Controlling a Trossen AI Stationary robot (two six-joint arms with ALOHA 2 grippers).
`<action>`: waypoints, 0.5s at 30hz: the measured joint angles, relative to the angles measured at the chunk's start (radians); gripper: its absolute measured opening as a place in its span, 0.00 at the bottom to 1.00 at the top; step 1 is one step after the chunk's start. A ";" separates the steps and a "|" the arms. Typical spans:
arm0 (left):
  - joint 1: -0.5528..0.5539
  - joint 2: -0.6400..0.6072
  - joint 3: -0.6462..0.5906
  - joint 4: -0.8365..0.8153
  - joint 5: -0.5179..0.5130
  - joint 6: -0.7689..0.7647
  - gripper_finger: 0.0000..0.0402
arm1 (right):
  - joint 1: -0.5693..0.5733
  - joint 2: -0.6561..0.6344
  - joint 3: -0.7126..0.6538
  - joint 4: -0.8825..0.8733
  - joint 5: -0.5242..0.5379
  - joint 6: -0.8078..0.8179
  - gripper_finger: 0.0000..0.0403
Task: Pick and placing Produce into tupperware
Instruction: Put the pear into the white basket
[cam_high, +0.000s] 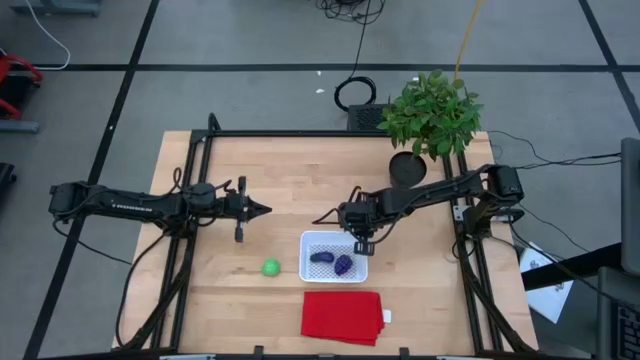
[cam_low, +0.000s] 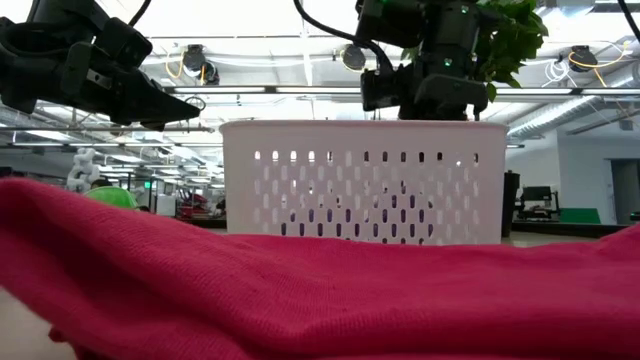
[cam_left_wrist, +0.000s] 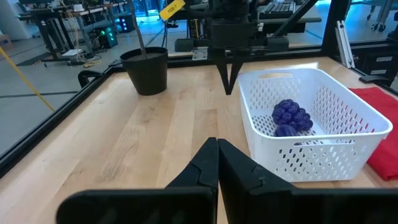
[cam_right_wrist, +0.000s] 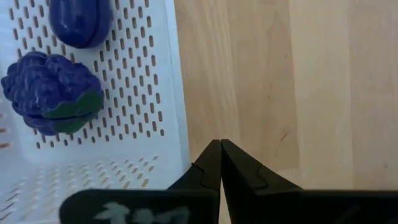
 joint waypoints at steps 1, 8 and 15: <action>0.000 0.000 0.000 0.000 0.000 0.000 0.01 | 0.000 0.000 0.000 0.001 0.002 0.003 0.00; 0.000 0.000 0.000 0.000 0.000 -0.002 0.01 | -0.002 -0.022 0.000 0.016 0.005 -0.038 0.00; 0.000 0.000 0.000 0.001 0.000 -0.002 0.01 | -0.002 -0.172 -0.001 0.101 0.051 -0.107 0.00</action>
